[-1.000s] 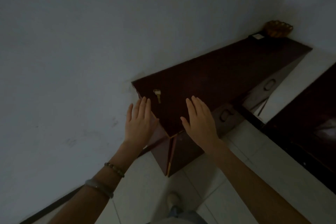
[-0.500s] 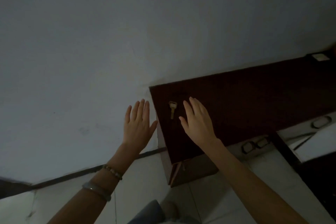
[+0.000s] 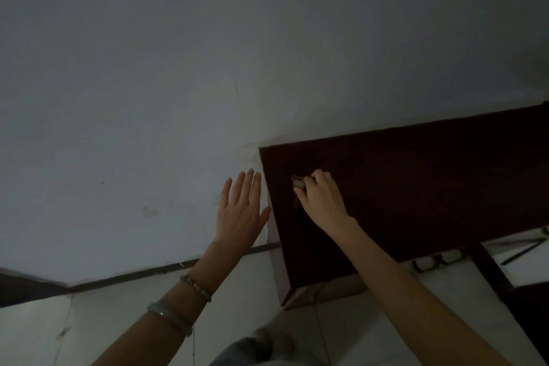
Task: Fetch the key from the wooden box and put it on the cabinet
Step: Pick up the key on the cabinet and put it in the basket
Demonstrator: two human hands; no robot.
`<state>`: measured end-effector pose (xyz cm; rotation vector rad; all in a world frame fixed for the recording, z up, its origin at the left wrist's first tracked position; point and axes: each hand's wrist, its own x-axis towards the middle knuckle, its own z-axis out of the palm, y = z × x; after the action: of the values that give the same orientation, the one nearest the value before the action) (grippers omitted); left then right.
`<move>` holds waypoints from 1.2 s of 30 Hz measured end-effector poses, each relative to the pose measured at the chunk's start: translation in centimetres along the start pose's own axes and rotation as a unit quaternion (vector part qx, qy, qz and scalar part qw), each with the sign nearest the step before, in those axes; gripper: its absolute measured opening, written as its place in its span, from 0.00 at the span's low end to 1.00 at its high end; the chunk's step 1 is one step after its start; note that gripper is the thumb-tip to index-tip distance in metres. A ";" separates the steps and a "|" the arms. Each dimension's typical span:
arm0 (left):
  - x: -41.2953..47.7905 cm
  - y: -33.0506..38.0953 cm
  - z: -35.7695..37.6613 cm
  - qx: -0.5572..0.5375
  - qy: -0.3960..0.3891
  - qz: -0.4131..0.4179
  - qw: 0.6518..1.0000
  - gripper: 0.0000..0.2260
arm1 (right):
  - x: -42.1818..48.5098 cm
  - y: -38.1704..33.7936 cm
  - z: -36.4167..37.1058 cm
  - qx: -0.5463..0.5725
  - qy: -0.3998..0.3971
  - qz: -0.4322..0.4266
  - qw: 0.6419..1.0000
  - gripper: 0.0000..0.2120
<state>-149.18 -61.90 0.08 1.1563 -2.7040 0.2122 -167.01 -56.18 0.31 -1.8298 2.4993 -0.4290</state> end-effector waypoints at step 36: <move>-1.5 -3.2 -1.5 -0.014 -0.006 0.000 1.000 0.31 | -1.4 -1.8 -1.6 0.125 0.070 0.048 0.989 0.05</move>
<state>-145.64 -62.77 1.34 1.1540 -2.7084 0.1668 -165.14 -55.07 2.07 -1.6304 2.4694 -0.8502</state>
